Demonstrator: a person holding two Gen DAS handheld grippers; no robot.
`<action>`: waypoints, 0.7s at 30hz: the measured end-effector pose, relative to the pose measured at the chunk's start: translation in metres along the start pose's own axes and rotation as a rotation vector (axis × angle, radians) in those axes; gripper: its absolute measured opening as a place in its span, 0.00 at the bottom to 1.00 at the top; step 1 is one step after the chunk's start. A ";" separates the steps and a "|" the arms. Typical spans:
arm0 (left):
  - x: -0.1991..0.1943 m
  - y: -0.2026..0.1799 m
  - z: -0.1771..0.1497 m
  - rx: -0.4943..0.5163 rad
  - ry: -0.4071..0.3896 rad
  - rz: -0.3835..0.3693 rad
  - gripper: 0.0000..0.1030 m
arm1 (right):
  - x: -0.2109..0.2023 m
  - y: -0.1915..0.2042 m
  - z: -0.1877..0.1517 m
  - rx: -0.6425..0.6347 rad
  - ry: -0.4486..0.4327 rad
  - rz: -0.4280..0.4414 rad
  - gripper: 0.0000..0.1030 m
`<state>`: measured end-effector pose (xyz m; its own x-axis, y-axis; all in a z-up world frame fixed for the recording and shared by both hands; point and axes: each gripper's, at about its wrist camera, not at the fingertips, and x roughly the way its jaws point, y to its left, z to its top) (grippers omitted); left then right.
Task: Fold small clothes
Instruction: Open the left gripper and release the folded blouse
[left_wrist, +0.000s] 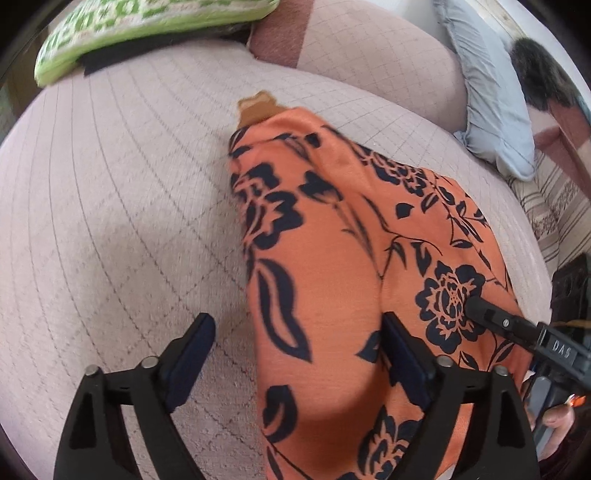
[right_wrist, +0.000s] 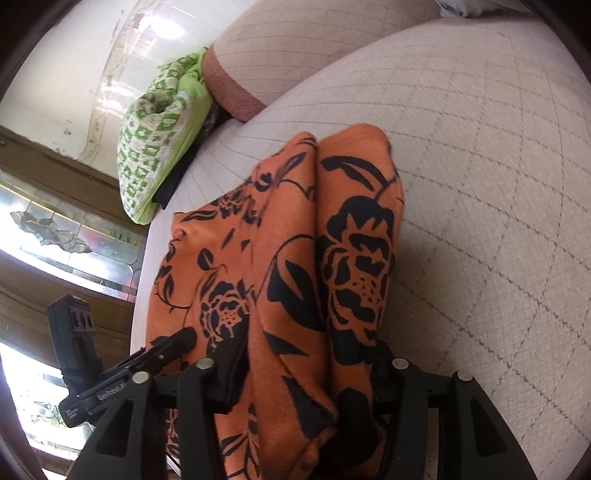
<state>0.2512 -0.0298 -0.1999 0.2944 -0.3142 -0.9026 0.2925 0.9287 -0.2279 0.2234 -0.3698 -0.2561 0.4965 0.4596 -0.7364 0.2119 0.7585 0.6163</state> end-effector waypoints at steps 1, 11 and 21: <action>0.002 0.003 -0.001 -0.013 0.000 -0.005 0.92 | 0.000 0.001 -0.001 -0.011 -0.005 -0.006 0.54; -0.013 -0.007 -0.025 0.013 -0.097 0.105 0.95 | -0.005 0.005 -0.015 -0.057 -0.053 -0.065 0.59; -0.080 -0.028 -0.062 0.076 -0.311 0.297 0.95 | -0.051 0.021 -0.031 -0.123 -0.158 -0.169 0.64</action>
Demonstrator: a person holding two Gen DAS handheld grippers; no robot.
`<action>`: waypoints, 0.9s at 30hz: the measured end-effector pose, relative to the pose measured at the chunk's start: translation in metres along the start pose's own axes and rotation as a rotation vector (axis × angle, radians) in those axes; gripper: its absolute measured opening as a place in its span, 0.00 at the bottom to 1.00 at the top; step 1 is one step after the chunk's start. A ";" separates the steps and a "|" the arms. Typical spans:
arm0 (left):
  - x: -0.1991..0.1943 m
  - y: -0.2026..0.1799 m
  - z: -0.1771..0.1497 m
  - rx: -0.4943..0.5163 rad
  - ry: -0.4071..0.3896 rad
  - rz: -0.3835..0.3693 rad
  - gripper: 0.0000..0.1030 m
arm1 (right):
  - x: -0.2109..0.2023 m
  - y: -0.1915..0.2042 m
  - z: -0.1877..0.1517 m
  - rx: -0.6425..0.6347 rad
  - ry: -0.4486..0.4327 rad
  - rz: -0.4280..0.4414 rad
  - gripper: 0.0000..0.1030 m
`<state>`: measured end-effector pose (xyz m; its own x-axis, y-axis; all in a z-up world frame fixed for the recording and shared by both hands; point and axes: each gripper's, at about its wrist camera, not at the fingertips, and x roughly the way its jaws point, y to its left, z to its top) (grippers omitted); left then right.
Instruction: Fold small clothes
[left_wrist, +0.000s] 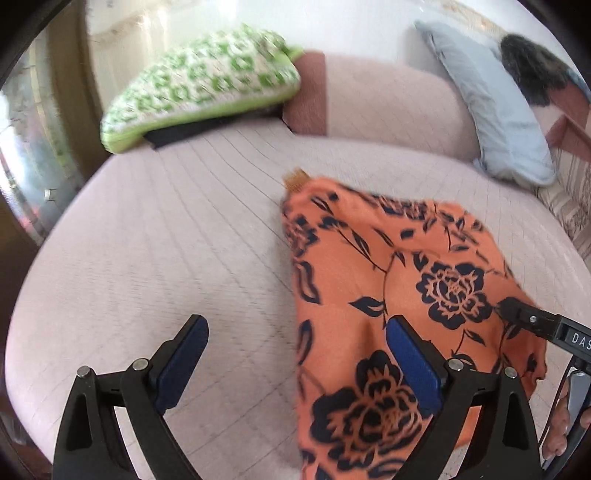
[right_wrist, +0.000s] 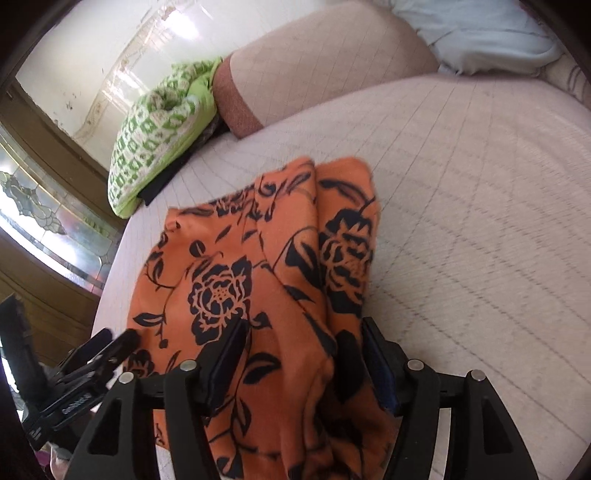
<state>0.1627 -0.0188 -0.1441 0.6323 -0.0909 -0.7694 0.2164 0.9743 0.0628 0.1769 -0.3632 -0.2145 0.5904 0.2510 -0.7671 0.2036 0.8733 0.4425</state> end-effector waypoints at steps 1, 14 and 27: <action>-0.009 0.004 -0.003 -0.015 -0.017 0.015 0.95 | -0.008 -0.002 -0.001 0.007 -0.019 -0.002 0.64; -0.084 0.026 -0.024 -0.076 -0.111 0.100 0.95 | -0.081 0.003 -0.033 0.039 -0.186 0.012 0.64; -0.177 0.024 -0.024 -0.048 -0.255 0.161 0.95 | -0.157 0.046 -0.092 -0.113 -0.286 0.010 0.64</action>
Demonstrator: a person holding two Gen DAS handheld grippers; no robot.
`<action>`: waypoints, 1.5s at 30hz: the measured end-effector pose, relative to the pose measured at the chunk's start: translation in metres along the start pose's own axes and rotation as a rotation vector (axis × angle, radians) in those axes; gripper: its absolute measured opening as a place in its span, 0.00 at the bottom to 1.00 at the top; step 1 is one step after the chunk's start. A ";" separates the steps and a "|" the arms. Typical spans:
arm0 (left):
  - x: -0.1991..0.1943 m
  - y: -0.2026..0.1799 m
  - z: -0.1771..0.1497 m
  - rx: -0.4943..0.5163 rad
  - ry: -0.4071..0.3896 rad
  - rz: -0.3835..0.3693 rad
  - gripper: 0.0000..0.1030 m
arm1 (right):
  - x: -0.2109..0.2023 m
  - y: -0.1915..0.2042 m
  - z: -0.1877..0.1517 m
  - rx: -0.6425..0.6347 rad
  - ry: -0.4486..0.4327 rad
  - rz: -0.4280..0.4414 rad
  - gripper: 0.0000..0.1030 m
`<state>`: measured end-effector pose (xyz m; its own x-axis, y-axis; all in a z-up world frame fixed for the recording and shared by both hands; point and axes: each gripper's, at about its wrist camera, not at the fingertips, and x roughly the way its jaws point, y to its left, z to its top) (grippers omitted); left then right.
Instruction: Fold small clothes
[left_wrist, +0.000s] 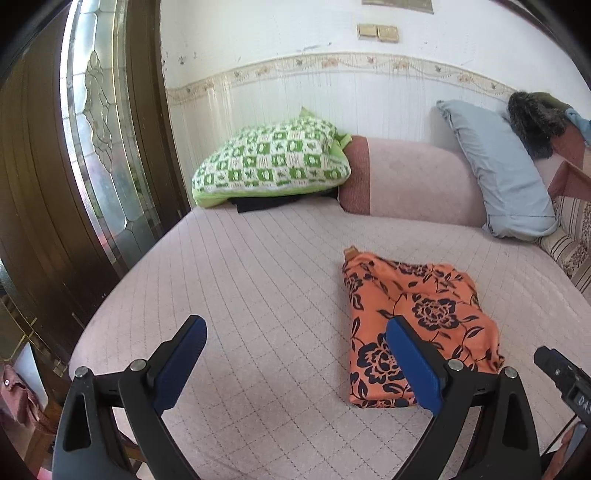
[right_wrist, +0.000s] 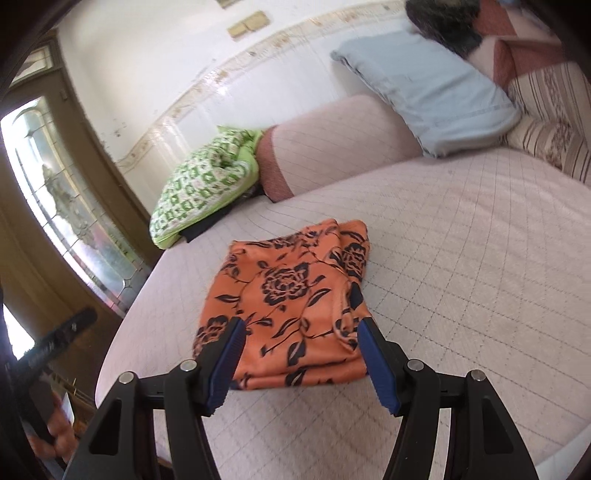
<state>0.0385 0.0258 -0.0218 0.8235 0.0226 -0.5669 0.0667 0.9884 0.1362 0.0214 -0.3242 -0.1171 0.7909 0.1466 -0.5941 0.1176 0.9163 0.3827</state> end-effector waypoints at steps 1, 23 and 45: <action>-0.006 -0.001 0.002 0.007 -0.014 0.004 0.95 | -0.007 0.003 0.000 -0.009 -0.010 0.001 0.64; -0.079 -0.002 0.028 0.008 -0.115 0.045 0.96 | -0.124 0.081 0.025 -0.201 -0.269 0.004 0.65; -0.058 0.007 0.023 -0.017 -0.043 0.070 0.96 | -0.090 0.096 0.011 -0.228 -0.191 -0.004 0.65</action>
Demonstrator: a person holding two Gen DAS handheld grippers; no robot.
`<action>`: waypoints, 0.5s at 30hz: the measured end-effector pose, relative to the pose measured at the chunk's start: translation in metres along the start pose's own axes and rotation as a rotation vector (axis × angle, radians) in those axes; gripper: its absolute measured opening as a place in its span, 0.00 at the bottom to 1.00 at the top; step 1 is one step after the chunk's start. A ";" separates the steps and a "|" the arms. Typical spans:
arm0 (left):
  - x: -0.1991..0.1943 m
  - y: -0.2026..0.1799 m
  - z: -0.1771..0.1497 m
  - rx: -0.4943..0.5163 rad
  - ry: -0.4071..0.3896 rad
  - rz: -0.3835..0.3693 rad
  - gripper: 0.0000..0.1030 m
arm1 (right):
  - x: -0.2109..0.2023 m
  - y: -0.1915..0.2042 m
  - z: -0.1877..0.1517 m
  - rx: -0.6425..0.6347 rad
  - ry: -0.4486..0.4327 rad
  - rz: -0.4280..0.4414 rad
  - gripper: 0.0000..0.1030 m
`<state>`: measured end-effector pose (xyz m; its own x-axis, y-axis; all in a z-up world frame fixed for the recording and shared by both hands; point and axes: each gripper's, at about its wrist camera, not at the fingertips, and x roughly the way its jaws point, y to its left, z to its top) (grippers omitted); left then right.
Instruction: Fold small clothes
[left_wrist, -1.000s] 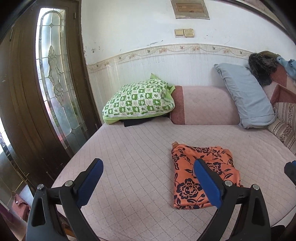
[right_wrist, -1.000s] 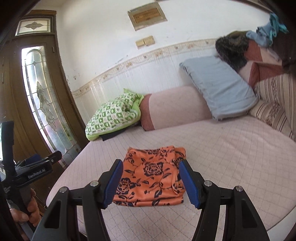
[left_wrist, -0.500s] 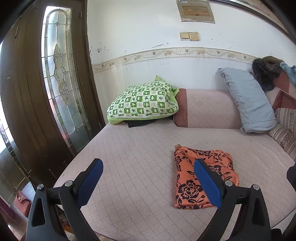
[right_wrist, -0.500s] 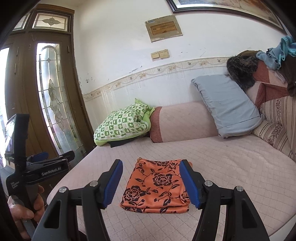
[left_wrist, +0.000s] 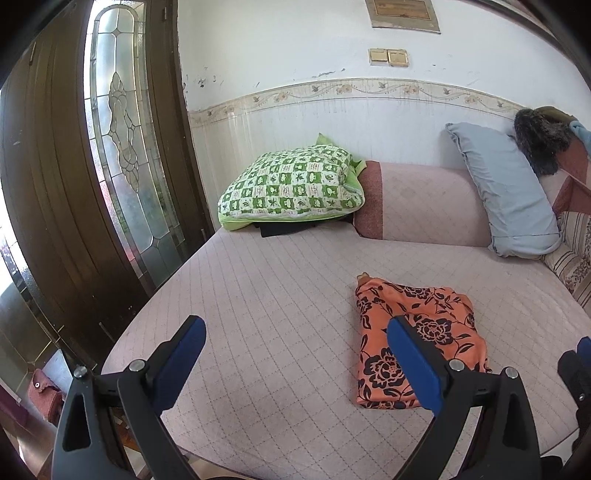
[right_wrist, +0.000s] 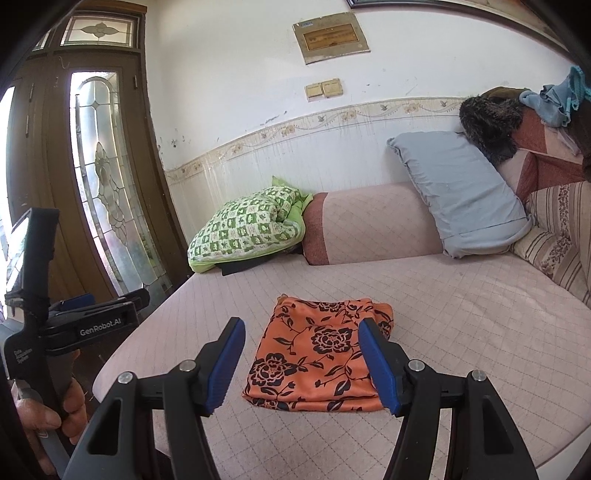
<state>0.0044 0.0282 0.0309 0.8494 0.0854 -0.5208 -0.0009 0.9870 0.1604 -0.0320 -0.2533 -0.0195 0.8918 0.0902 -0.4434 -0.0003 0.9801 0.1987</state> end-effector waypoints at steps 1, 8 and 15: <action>0.001 0.001 0.000 -0.003 0.004 -0.001 0.96 | 0.004 0.001 -0.002 0.000 0.012 -0.004 0.65; 0.007 0.004 -0.002 0.004 0.012 -0.003 0.96 | 0.021 0.005 -0.010 0.000 0.069 -0.002 0.65; 0.008 0.005 -0.007 0.028 0.000 -0.001 0.96 | 0.034 0.014 -0.018 -0.036 0.115 -0.002 0.65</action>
<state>0.0075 0.0344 0.0213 0.8496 0.0846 -0.5207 0.0145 0.9829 0.1834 -0.0104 -0.2333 -0.0477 0.8338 0.1058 -0.5419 -0.0163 0.9858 0.1673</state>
